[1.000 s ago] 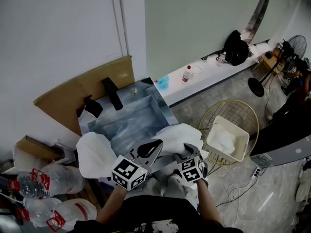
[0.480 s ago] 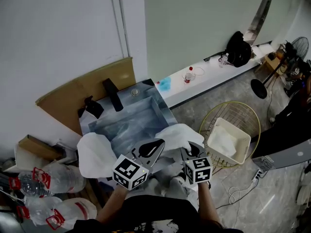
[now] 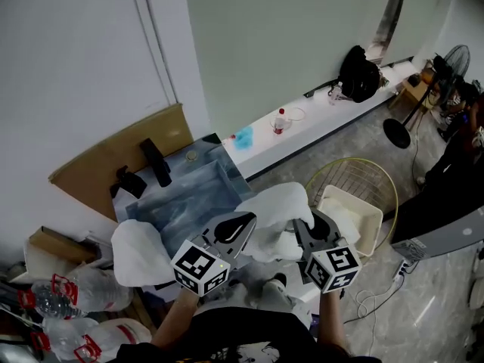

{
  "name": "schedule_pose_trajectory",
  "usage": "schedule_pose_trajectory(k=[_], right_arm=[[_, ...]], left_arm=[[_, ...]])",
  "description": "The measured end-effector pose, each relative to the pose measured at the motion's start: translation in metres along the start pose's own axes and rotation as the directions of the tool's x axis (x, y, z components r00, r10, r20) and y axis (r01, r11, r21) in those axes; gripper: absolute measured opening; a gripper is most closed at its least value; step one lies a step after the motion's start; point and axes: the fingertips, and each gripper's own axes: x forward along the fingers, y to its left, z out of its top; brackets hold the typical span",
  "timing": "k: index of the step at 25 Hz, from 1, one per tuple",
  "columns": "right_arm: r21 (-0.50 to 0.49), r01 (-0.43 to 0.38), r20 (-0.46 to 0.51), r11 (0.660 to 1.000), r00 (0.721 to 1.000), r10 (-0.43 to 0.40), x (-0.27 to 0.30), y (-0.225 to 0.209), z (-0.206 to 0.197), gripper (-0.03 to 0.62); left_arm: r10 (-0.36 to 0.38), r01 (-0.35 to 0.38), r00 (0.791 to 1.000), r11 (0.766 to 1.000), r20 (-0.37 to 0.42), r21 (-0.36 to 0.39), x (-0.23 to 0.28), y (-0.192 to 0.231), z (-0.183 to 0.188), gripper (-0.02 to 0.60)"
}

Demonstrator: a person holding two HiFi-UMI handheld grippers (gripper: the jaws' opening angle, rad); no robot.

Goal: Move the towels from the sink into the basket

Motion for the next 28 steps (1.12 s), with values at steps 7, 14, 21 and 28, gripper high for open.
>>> schedule_pose_trajectory(k=[7,14,21,28], right_arm=[[0.027,0.051,0.110,0.998,0.993,-0.053,-0.043,-0.067,0.045,0.064],[0.032,0.161,0.166,0.986,0.972,-0.164,-0.093,-0.155,0.069,0.066],[-0.001,0.278,0.179,0.961,0.945,-0.273,-0.141,-0.231,0.082,0.064],[0.010,0.380,0.219,0.925,0.902,-0.373,-0.174,-0.291,0.094,0.064]], left_arm=[[-0.057,0.057,0.998,0.998,0.007,0.025,0.060,-0.035,0.015,0.014],[-0.134,0.134,0.991,0.990,-0.003,0.045,0.129,-0.078,0.021,0.014],[-0.226,0.227,0.974,0.972,-0.027,0.064,0.191,-0.123,0.025,0.014],[-0.317,0.322,0.946,0.943,-0.069,0.082,0.234,-0.162,0.019,0.014]])
